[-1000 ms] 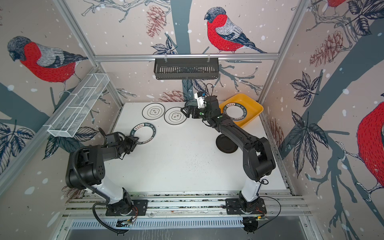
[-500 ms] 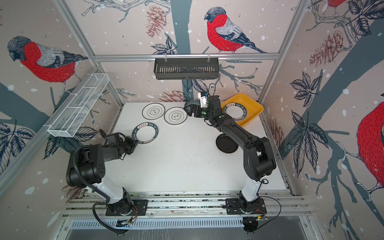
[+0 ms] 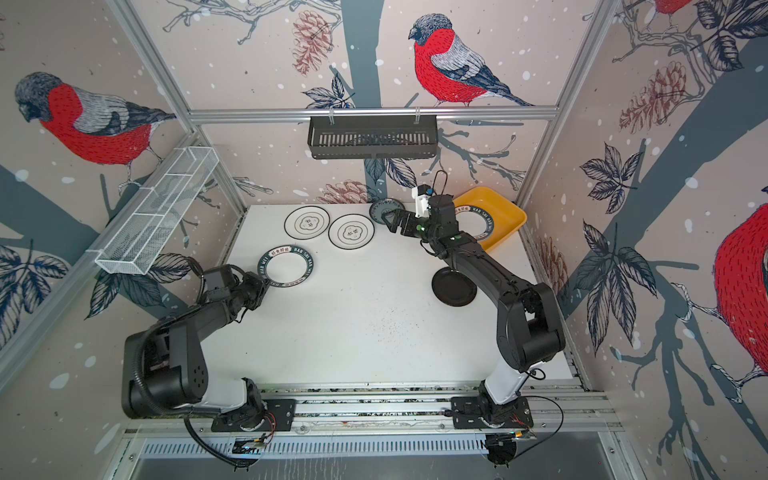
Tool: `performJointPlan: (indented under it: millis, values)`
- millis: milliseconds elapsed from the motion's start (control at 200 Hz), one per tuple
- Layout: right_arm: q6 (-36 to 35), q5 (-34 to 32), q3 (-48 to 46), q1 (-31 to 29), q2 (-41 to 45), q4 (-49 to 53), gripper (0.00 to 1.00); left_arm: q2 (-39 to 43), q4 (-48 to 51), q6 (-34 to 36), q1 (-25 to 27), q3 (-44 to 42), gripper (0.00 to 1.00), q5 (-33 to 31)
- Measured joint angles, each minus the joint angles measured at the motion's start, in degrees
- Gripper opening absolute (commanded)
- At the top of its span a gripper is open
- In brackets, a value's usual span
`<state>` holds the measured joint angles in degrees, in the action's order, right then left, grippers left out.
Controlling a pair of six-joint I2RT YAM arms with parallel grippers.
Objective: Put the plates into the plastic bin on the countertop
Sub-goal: 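Carry the upright plate with the left gripper toward the approaching right gripper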
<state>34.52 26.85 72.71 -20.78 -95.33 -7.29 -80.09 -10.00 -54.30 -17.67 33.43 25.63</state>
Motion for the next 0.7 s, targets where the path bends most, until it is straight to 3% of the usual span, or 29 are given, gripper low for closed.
performJointPlan:
  millis: [145, 290, 700]
  values:
    - [1.46, -0.15, -3.39, 3.69, 2.82, -0.92, 1.00, 4.37, 1.79, -0.52, 0.94, 1.90, 0.00, 0.35]
    - [1.75, -0.11, -6.23, 6.86, 5.44, -1.40, 1.00, 4.74, 3.26, -0.48, 5.07, 5.55, 0.00, 1.25]
    - [4.46, 3.15, -15.32, 11.54, 12.04, -3.02, 1.00, -7.56, 4.17, 1.29, 21.79, 21.14, 0.00, 2.29]
